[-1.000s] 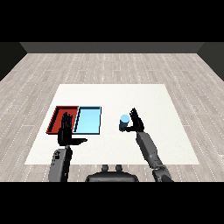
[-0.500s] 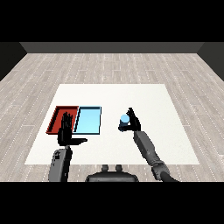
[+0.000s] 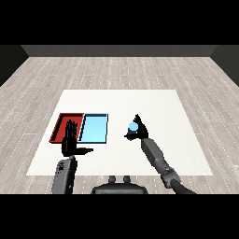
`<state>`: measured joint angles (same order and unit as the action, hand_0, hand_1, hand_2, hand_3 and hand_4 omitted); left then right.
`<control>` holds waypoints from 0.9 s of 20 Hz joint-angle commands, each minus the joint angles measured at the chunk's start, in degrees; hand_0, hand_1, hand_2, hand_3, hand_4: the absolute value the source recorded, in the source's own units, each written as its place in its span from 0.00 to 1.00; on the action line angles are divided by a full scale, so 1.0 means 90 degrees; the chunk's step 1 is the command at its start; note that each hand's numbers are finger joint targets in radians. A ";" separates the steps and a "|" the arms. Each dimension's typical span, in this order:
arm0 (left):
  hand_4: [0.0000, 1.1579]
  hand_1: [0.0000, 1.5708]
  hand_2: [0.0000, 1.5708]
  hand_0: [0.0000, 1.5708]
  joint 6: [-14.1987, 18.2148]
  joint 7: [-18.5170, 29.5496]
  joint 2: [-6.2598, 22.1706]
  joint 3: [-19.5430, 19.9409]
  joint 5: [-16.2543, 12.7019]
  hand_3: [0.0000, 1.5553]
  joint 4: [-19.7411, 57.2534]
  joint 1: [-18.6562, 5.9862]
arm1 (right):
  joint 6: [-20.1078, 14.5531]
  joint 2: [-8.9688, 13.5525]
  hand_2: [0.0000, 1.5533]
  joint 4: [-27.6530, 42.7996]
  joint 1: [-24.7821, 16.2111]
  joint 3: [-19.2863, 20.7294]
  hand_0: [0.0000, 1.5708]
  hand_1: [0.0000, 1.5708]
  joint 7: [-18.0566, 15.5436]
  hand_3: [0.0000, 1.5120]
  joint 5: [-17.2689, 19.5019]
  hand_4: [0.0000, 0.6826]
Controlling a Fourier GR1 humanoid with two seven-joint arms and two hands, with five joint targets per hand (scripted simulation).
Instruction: Pick the blue can and put it in the blue box
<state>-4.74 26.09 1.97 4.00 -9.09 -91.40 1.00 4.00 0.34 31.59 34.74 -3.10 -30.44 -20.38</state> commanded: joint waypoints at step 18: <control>0.00 0.00 0.00 0.00 -0.0164 0.0186 -0.0020 -0.0080 0.0065 0.00 0.0299 -0.0010 | -0.1200 0.0291 0.95 0.0308 0.0162 -0.0478 0.99 0.99 0.0535 0.94 0.0241 0.98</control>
<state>-6.19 26.54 2.70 4.71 -9.86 -90.20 0.47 -7.13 1.00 29.40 38.59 -7.47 -26.92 -19.65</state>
